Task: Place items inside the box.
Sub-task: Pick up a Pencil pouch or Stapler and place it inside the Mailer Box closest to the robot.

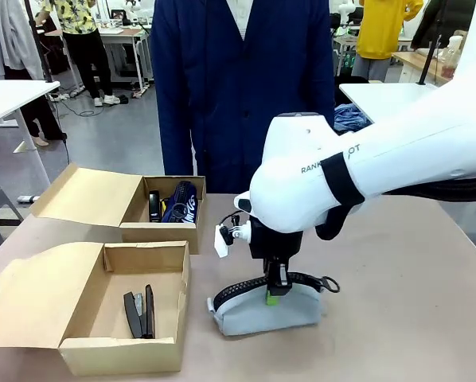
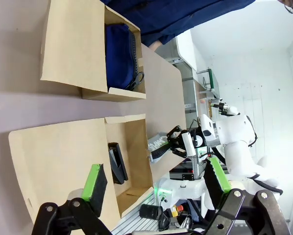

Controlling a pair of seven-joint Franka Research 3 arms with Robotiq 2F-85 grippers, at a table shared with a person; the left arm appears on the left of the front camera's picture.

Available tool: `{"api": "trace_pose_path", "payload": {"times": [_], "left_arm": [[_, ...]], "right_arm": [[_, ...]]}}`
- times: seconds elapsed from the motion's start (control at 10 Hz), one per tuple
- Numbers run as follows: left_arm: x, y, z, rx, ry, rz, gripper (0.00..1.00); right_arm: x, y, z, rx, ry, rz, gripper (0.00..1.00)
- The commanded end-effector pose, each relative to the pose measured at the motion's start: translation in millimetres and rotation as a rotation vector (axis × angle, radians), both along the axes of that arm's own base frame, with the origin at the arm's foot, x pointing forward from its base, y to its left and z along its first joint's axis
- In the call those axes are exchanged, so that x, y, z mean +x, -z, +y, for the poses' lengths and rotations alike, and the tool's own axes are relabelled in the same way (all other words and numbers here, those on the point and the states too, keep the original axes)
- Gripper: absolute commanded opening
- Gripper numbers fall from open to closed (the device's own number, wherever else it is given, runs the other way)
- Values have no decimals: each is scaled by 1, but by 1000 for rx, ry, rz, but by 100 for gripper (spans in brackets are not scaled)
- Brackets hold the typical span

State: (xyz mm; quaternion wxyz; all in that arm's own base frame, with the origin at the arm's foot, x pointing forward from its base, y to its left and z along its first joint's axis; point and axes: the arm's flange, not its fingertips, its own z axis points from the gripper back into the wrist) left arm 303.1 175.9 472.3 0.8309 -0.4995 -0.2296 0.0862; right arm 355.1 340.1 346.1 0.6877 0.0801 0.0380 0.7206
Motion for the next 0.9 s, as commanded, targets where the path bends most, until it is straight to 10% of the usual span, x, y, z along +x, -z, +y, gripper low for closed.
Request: {"api": "trace_pose_path", "payload": {"times": [0.0,0.5,0.6,0.7,0.8], "left_arm": [[0,-1,0,-15,2,-26,100],[0,-1,0,-15,2,-26,100],[0,-1,0,-15,2,-26,100],[0,-1,0,-15,2,-26,100],[0,-1,0,-15,2,-26,100]], "right_arm": [[-10,-31,-23,-124,208,34,0],[-97,-139,-168,76,1234,177,0],[-94,-149,-177,69,1126,-48,0],[-77,-140,-149,-52,828,212,0],[-77,-140,-149,-52,828,212,0]]}}
